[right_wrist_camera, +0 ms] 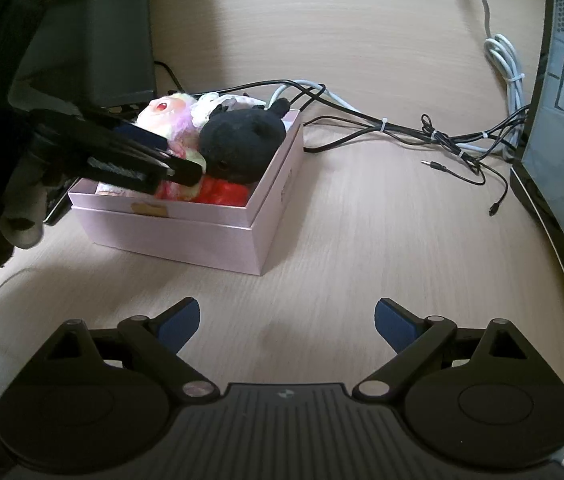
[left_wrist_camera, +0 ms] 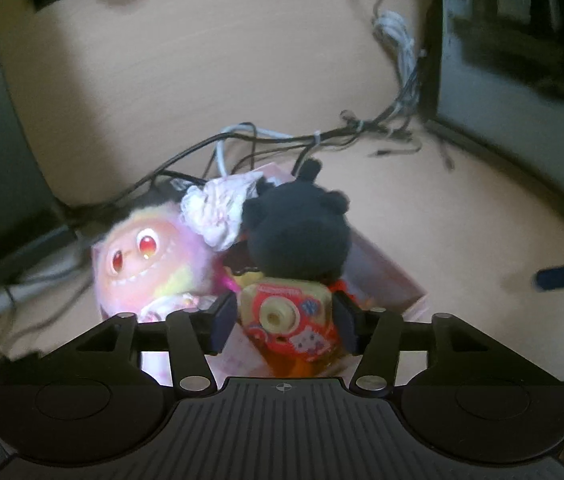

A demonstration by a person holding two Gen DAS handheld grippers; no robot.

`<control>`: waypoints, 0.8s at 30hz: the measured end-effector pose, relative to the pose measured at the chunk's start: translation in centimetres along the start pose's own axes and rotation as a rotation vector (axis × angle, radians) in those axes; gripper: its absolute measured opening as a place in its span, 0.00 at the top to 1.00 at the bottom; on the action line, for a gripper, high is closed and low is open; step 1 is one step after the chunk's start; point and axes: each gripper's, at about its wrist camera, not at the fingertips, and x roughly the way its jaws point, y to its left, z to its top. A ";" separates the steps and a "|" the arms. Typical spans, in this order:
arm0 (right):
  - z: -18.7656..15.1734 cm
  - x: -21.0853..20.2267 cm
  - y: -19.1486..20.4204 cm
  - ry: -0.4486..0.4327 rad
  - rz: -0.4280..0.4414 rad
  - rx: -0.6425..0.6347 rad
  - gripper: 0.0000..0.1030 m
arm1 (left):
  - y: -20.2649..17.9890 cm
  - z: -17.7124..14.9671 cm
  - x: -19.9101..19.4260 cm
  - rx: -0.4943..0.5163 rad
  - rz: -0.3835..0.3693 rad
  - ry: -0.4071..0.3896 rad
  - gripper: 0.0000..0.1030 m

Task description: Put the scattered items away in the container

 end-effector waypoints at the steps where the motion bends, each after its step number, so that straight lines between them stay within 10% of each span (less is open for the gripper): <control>1: 0.0 0.1 0.0 0.003 0.000 0.000 0.07 | 0.2 0.0 -0.7 -0.015 -0.043 -0.019 0.23; 4: 0.0 0.3 0.1 0.010 0.001 -0.004 0.07 | 0.2 -0.2 -1.7 -0.009 -0.070 -0.056 0.15; 8: 0.0 0.4 0.2 0.012 0.003 -0.011 0.07 | 0.2 -0.2 -0.6 -0.025 -0.078 -0.029 0.37; 12: 0.0 0.3 0.2 0.010 0.000 -0.008 0.07 | -0.7 -0.1 1.0 -0.015 -0.097 0.011 0.37; 24: 0.0 0.4 0.3 0.016 0.003 -0.005 0.07 | 0.0 3.8 1.4 -0.020 -0.084 -0.129 0.11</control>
